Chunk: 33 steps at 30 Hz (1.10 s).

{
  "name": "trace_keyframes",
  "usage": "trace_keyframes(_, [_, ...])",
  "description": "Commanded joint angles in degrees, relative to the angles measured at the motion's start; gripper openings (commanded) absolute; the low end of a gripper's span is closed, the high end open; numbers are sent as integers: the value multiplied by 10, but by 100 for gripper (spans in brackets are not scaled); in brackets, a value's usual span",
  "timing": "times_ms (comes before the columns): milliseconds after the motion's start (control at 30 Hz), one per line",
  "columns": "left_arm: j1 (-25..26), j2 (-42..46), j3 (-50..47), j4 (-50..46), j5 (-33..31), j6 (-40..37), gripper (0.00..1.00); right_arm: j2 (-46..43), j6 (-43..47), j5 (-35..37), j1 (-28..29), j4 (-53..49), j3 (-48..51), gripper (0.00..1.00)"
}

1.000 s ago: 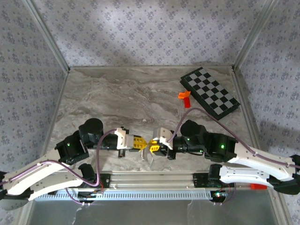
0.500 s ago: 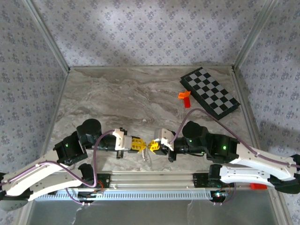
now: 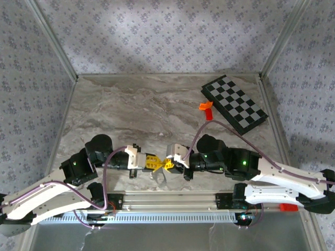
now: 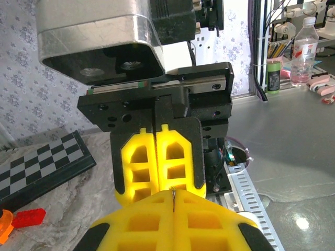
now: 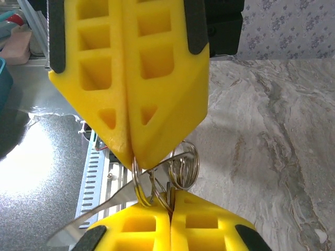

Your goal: Put the keys on the keyring

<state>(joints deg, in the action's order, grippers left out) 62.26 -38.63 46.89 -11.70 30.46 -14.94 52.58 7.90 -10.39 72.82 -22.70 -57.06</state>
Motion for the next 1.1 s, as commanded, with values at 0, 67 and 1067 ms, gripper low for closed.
trace_keyframes(0, [2,11,6,40,12,1,0,-12,5,-10,3,5,-6,19])
trace_keyframes(67, [1,14,6,42,9,3,0,-16,4,-12,4,12,0,24])
trace_keyframes(1067, [2,36,-6,80,1,21,0,-27,-40,-28,6,129,63,20])
